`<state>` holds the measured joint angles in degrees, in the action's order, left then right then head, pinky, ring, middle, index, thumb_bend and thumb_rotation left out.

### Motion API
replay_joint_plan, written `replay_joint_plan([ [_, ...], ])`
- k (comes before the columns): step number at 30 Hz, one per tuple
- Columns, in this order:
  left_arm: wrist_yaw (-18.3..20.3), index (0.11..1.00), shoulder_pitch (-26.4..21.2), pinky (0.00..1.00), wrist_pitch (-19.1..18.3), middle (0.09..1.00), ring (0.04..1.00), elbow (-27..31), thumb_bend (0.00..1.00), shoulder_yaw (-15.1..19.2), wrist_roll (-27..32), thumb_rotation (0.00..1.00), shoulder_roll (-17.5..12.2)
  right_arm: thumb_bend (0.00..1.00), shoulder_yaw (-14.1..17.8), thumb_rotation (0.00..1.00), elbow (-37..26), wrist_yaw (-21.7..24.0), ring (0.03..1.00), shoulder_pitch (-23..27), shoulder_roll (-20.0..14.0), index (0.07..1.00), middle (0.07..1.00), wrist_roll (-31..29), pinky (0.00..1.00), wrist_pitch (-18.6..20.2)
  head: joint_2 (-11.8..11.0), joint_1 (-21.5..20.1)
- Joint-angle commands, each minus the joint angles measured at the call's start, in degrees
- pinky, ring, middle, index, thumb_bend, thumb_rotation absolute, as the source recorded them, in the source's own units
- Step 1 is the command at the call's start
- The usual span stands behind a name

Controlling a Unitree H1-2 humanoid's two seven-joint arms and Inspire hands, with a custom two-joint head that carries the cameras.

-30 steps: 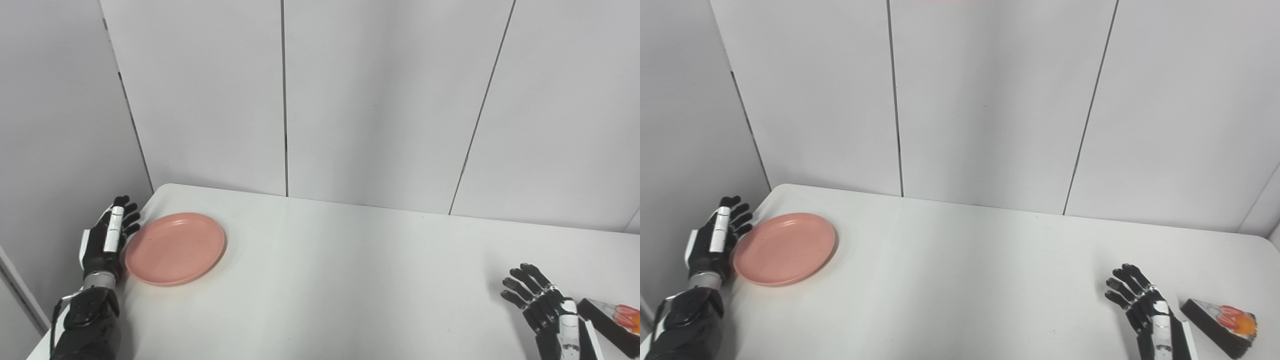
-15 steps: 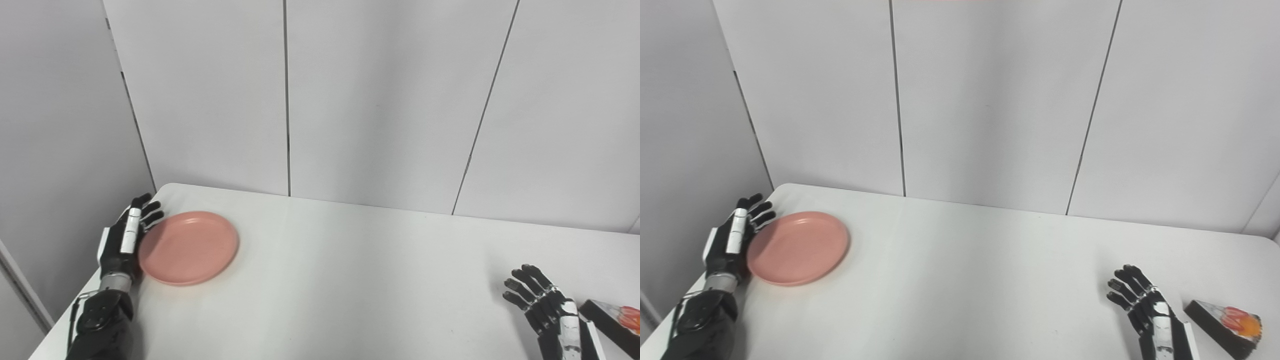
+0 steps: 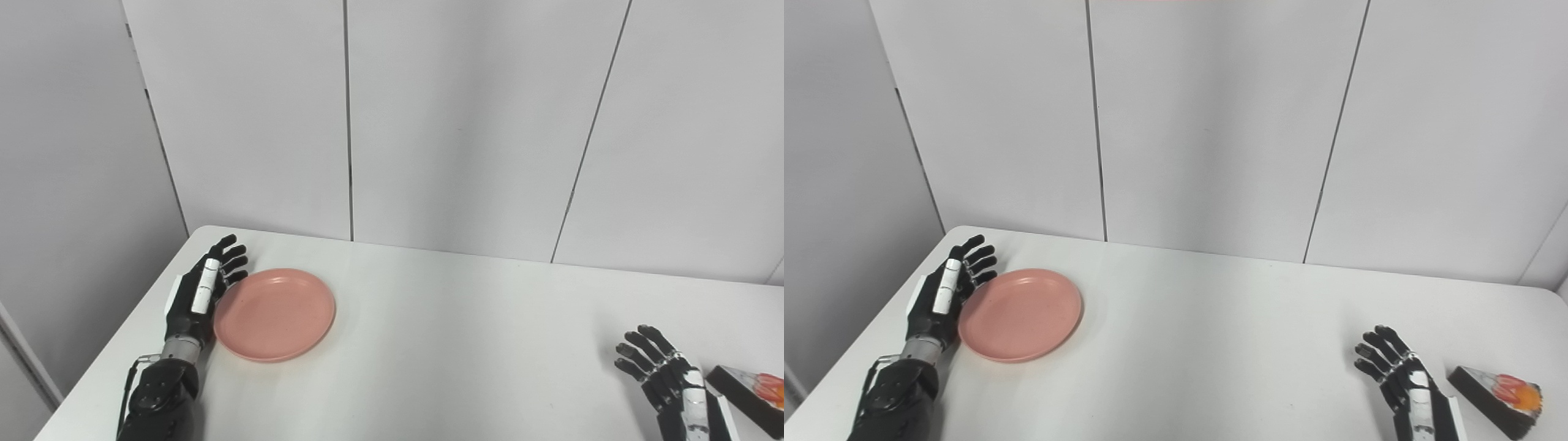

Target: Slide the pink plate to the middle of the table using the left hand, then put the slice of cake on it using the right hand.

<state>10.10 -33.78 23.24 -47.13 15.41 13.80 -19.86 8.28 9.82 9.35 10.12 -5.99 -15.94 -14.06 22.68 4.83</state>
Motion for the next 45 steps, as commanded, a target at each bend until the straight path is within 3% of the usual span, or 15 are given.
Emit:
replay_joint_plan([
  [1,1.6,0.803,-1.3,0.74,0.8,0.818,0.812,0.7,0.79,-1.0,0.4,0.87,0.3,0.86,-1.2,0.92,3.5,-0.2,0.781,-5.9,2.6,0.800,0.804,0.0,0.77,1.7,0.1,-0.1],
  [7,3.0,0.798,-2.6,0.77,2.3,0.820,0.820,-3.4,0.77,-2.6,0.6,0.86,1.7,0.85,-1.5,0.92,2.6,-0.1,0.789,-6.2,2.7,0.813,0.814,0.1,0.78,1.7,0.5,-0.6],
  [20,1.2,0.823,0.3,0.76,-2.9,0.836,0.836,3.3,0.78,-7.0,-2.1,0.87,7.8,0.82,-2.2,0.94,1.1,-1.0,0.782,-6.4,3.0,0.815,0.806,0.9,0.79,2.8,1.1,-1.4],
  [25,1.7,0.815,0.7,0.79,-3.6,0.842,0.854,3.8,0.79,-7.7,-1.7,0.86,9.8,0.82,-2.3,0.92,0.8,-1.1,0.776,-6.4,3.4,0.807,0.802,0.9,0.79,3.0,1.3,-2.0],
  [34,1.9,0.829,2.0,0.79,-8.7,0.855,0.851,7.0,0.80,-9.0,-1.9,0.87,14.1,0.82,-3.1,0.93,-0.6,-2.3,0.772,-6.7,4.2,0.809,0.800,2.4,0.78,3.6,2.1,-4.2],
  [45,4.4,0.841,0.5,0.79,-7.3,0.847,0.841,2.1,0.75,-11.3,-1.9,0.87,17.2,0.83,-4.7,0.91,-2.9,-4.3,0.761,-6.8,6.2,0.802,0.790,4.8,0.76,5.2,3.0,-8.7],
])
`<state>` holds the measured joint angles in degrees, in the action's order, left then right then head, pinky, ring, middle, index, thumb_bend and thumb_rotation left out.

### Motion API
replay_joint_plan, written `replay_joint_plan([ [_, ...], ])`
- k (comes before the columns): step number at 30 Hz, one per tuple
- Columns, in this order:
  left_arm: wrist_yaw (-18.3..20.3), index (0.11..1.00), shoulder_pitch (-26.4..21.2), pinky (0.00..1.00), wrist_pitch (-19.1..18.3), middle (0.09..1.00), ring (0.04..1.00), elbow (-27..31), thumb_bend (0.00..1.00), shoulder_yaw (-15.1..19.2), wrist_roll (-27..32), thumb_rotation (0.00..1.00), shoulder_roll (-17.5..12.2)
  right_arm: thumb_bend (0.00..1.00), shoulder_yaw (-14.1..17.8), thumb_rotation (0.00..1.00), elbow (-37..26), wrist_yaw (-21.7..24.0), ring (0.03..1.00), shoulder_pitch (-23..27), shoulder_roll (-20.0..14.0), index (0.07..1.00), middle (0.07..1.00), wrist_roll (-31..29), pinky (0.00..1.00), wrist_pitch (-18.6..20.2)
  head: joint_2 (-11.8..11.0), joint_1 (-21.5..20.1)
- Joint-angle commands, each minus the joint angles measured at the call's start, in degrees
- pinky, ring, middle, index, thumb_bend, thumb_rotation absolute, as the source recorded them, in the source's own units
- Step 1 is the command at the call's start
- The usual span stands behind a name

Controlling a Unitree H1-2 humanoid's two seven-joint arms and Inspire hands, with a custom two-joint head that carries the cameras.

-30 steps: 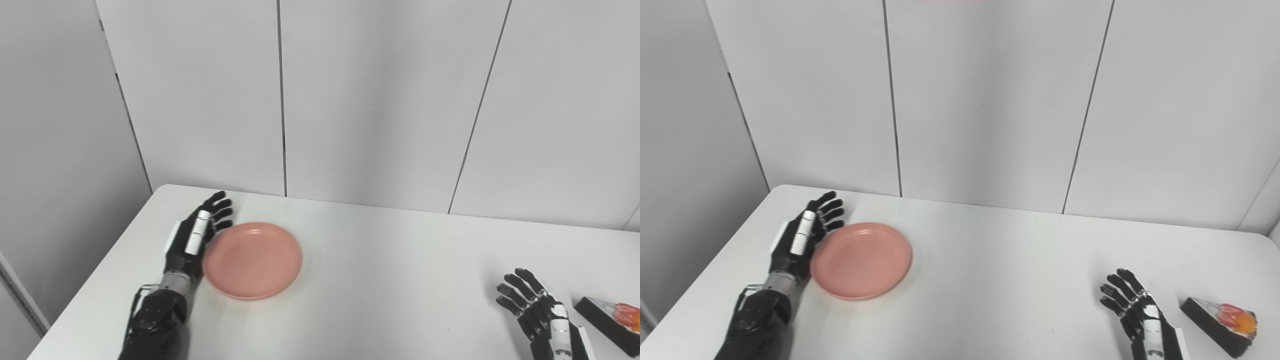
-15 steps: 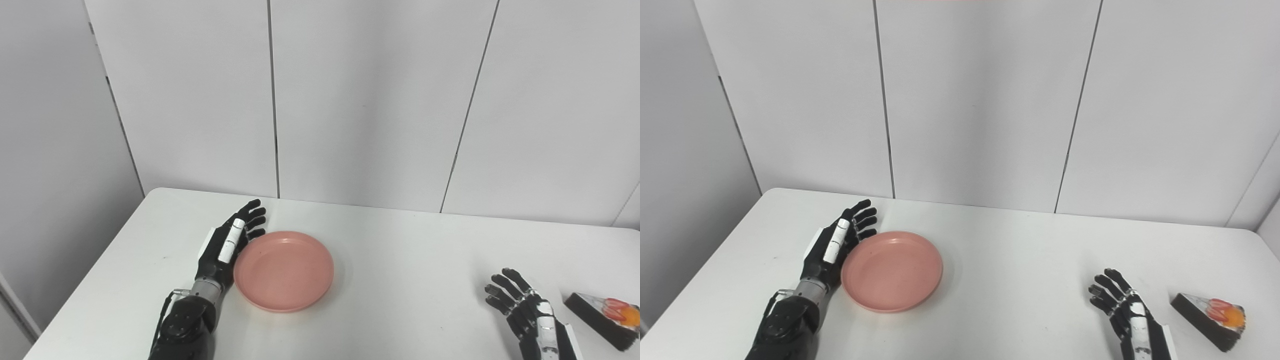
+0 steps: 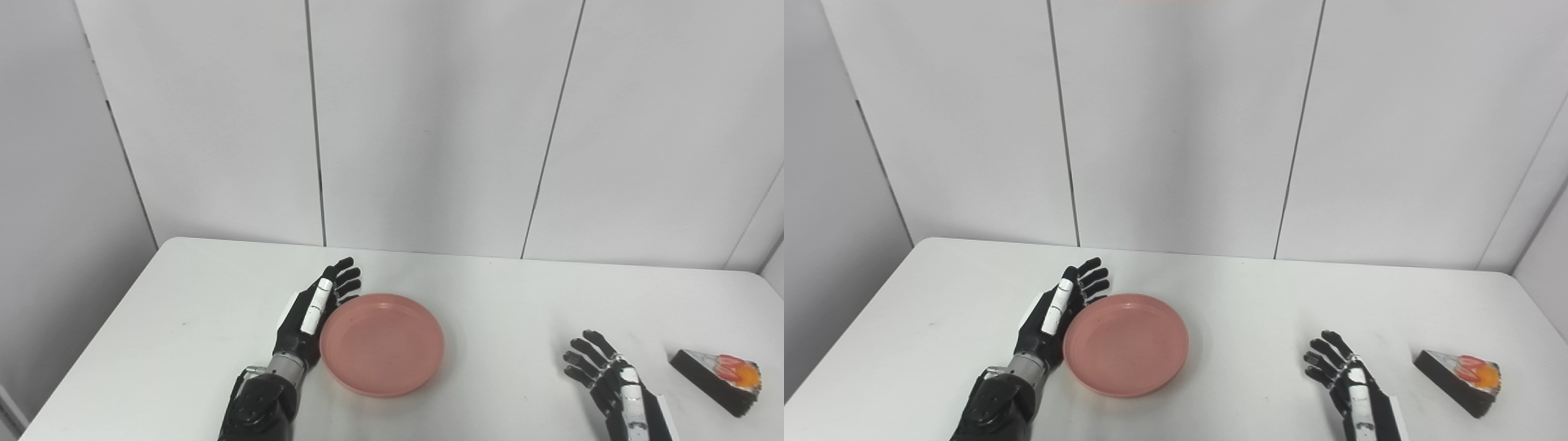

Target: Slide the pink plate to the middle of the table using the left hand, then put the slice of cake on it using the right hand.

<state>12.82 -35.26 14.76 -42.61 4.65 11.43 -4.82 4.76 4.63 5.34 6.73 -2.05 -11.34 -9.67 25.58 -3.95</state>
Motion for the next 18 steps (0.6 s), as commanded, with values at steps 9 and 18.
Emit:
replay_joint_plan([
  [9,3.7,0.834,-0.7,0.81,0.3,0.850,0.854,-5.7,0.75,-0.7,1.4,0.85,2.5,0.83,-3.4,0.93,1.4,-4.2,0.767,-2.5,5.9,0.778,0.796,5.0,0.78,2.3,1.3,-9.3],
  [18,4.8,0.820,-1.7,0.79,-0.8,0.846,0.842,-6.2,0.78,0.5,2.4,0.83,2.3,0.83,-4.8,0.95,0.9,-5.9,0.779,-1.8,7.7,0.793,0.812,7.3,0.81,3.0,1.9,-13.9],
])
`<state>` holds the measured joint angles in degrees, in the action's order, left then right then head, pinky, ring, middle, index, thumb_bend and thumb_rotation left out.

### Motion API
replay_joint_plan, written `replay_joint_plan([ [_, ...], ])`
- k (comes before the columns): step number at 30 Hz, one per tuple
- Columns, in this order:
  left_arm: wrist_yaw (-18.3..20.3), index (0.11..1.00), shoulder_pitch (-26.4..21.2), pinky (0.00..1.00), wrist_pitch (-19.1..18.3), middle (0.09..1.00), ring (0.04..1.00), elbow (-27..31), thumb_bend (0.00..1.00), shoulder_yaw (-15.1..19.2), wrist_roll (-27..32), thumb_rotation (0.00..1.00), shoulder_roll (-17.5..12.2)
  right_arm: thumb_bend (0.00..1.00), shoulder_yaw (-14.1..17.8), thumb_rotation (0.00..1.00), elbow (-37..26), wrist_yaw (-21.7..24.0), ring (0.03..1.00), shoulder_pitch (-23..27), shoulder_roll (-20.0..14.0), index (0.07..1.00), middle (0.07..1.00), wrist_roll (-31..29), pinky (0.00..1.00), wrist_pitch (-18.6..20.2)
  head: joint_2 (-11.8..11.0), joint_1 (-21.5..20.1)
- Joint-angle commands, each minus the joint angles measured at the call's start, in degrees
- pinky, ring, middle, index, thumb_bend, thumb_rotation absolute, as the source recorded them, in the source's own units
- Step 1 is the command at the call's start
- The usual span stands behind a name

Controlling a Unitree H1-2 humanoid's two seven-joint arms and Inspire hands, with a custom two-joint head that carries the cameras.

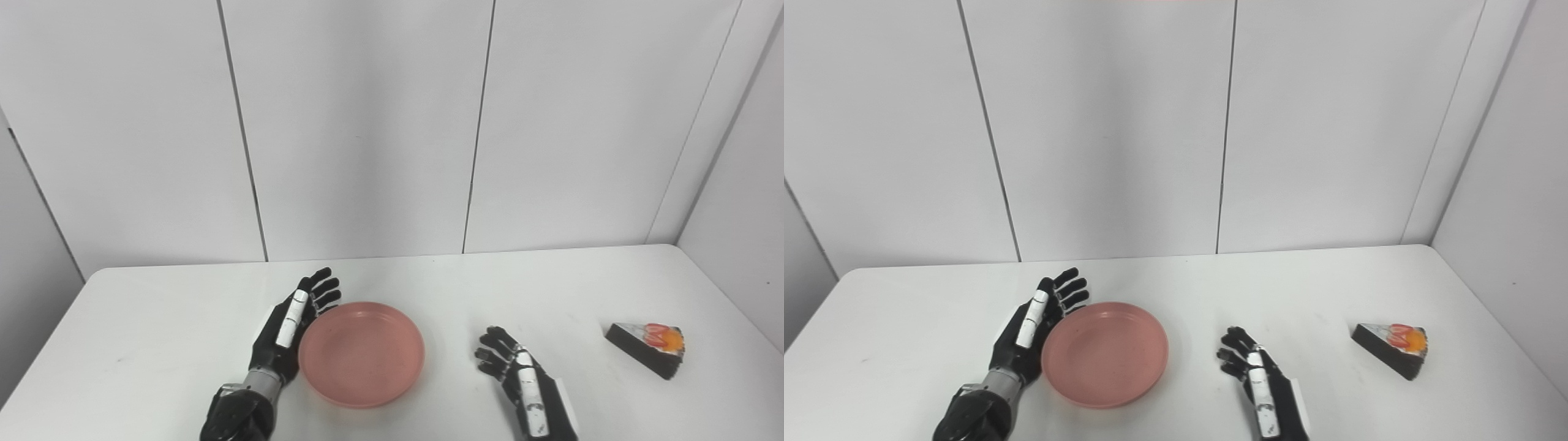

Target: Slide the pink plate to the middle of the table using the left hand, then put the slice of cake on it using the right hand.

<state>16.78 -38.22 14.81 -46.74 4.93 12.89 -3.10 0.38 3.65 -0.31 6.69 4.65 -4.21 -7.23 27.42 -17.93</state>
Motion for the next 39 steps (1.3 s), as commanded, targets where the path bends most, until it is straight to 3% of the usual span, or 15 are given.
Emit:
replay_joint_plan([
  [1,1.1,0.821,1.2,0.79,-0.7,0.846,0.842,-2.3,0.78,0.3,1.0,0.83,0.6,0.83,-0.5,0.95,1.7,-0.4,0.779,-1.7,1.1,0.793,0.812,0.4,0.81,0.9,0.1,-0.4],
  [13,1.0,0.830,0.9,0.77,0.4,0.828,0.828,-3.8,0.82,0.3,1.5,0.81,1.9,0.81,-1.0,0.94,1.9,-2.2,0.787,-1.7,-0.2,0.809,0.829,5.1,0.79,0.0,-0.5,-4.6],
  [16,1.2,0.826,1.5,0.77,0.2,0.829,0.830,-2.7,0.81,0.4,1.7,0.82,2.1,0.75,-1.7,0.94,0.1,-3.7,0.785,-2.4,-0.7,0.815,0.828,8.8,0.77,0.5,-0.5,-4.8],
  [19,1.2,0.830,2.2,0.77,-0.2,0.836,0.840,-1.5,0.81,0.5,1.8,0.83,2.1,0.67,-2.7,0.85,-5.2,-5.7,0.779,-2.9,-2.0,0.824,0.833,16.3,0.76,3.3,-0.4,-5.2],
  [20,1.2,0.828,2.3,0.76,-0.2,0.835,0.839,-1.3,0.80,0.5,1.8,0.83,2.1,0.63,-3.0,0.75,-7.6,-5.9,0.770,-3.0,-2.7,0.826,0.835,19.2,0.72,4.6,-0.4,-5.3],
  [23,0.9,0.821,2.7,0.76,-0.5,0.835,0.838,-0.7,0.80,0.6,1.8,0.83,2.2,0.61,-3.3,0.59,-12.8,-6.2,0.767,-3.1,-4.3,0.819,0.834,25.4,0.66,7.3,-0.4,-5.4],
  [28,1.0,0.819,2.6,0.76,-0.3,0.838,0.840,-0.9,0.81,1.0,1.8,0.82,2.5,0.70,-2.2,0.61,-22.2,-3.5,0.740,-1.8,-10.0,0.824,0.827,36.3,0.63,14.2,-0.5,-5.9],
  [33,1.1,0.818,2.9,0.77,-0.2,0.846,0.845,-0.5,0.79,1.0,1.5,0.84,2.4,0.73,0.0,0.54,-29.0,3.7,0.812,0.7,-17.9,0.865,0.862,40.3,0.70,21.5,-0.6,-6.1],
  [39,0.8,0.819,3.1,0.78,-0.3,0.846,0.848,-0.1,0.80,1.1,1.5,0.84,2.5,0.85,2.9,0.52,-32.2,10.6,0.782,5.1,-27.4,0.839,0.843,45.8,0.66,27.0,-0.7,-6.0],
])
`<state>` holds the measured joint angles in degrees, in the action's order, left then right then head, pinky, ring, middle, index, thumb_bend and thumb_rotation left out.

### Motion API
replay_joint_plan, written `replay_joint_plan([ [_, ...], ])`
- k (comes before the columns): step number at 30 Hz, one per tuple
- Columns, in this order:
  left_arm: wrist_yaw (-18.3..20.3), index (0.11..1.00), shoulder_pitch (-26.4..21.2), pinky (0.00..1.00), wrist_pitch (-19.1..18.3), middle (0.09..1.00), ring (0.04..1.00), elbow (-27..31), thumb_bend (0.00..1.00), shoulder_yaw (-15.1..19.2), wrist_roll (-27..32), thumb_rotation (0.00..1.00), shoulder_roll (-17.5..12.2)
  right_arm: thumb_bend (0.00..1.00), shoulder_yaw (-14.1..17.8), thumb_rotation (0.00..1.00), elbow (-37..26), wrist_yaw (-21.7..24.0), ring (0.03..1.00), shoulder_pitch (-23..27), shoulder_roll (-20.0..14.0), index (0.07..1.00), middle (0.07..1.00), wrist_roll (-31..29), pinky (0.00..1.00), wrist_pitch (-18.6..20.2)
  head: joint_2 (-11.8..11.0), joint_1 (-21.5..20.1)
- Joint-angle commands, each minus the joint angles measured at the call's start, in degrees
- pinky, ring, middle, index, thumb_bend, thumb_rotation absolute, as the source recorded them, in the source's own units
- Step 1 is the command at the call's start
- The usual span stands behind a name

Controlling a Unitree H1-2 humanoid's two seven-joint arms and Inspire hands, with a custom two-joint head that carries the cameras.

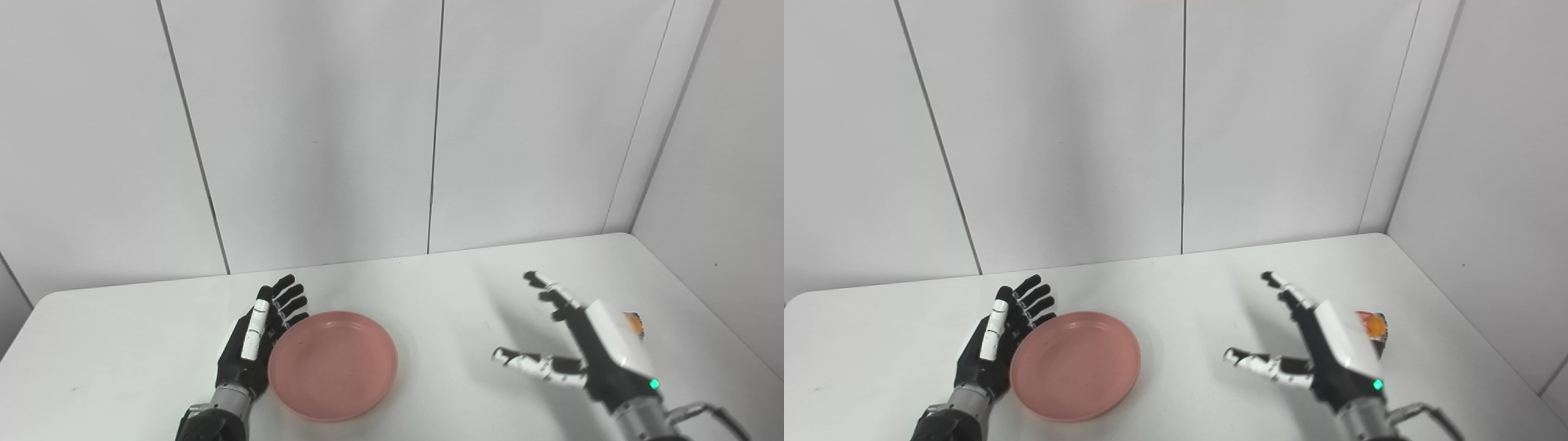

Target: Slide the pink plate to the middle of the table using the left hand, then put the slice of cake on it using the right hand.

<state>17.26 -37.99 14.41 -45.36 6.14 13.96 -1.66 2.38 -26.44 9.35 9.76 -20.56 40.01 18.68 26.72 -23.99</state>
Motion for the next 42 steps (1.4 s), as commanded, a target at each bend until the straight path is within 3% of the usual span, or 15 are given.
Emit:
replay_joint_plan([
  [1,0.2,0.816,2.9,0.78,0.1,0.844,0.847,-1.4,0.80,-0.2,0.3,0.84,1.1,0.86,1.0,0.53,-2.2,1.6,0.778,2.4,-3.0,0.836,0.839,2.2,0.65,1.5,0.0,0.2],
  [6,-0.1,0.820,3.3,0.76,-0.2,0.844,0.840,-0.7,0.79,-0.4,0.0,0.85,1.3,0.90,2.0,0.56,-0.5,4.9,0.801,4.9,-9.1,0.836,0.835,4.7,0.70,2.1,0.1,0.4],
  [8,-0.3,0.815,3.4,0.76,-0.5,0.841,0.837,-0.3,0.80,-0.5,-0.2,0.85,1.4,0.92,2.1,0.57,0.5,6.0,0.791,5.7,-10.7,0.829,0.827,6.0,0.67,2.9,0.1,0.4],
  [11,-0.1,0.812,3.6,0.76,-0.6,0.837,0.835,0.0,0.79,-0.5,0.0,0.84,1.4,0.94,1.5,0.59,4.5,8.5,0.747,7.6,-14.0,0.797,0.799,9.0,0.61,4.2,0.1,0.4],
  [16,-0.1,0.818,4.1,0.75,-1.3,0.836,0.829,0.8,0.77,-0.5,0.1,0.84,1.5,0.93,0.0,0.57,11.4,13.0,0.774,10.4,-17.8,0.788,0.826,11.4,0.64,6.1,0.2,0.5],
  [22,-0.2,0.821,4.4,0.75,-1.6,0.840,0.829,1.5,0.76,-0.8,-0.2,0.85,1.3,0.95,-1.8,0.52,19.3,13.9,0.733,13.1,-19.1,0.766,0.780,11.5,0.62,6.2,0.5,0.7],
  [26,-0.2,0.820,4.4,0.74,-1.6,0.834,0.825,1.6,0.76,-0.9,-0.2,0.85,1.2,0.95,-3.8,0.53,25.2,15.9,0.744,15.3,-19.9,0.781,0.799,11.4,0.64,6.8,0.6,0.6],
  [31,-0.2,0.819,4.6,0.74,-2.2,0.834,0.823,2.2,0.77,-1.2,-0.2,0.85,1.1,0.95,-5.3,0.55,31.2,14.4,0.763,16.2,-19.9,0.766,0.813,10.4,0.65,5.4,0.8,0.9],
  [36,0.2,0.826,4.6,0.74,-2.4,0.830,0.818,2.4,0.77,-1.3,0.2,0.84,1.0,0.95,-5.6,0.55,33.8,13.1,0.759,16.1,-19.8,0.761,0.828,8.3,0.58,5.0,1.0,0.8],
  [42,0.1,0.832,4.9,0.75,-2.9,0.834,0.821,3.2,0.76,-1.5,0.2,0.84,1.0,0.94,-7.2,0.57,36.1,13.0,0.783,15.8,-20.5,0.780,0.853,8.5,0.63,5.8,1.1,0.9],
])
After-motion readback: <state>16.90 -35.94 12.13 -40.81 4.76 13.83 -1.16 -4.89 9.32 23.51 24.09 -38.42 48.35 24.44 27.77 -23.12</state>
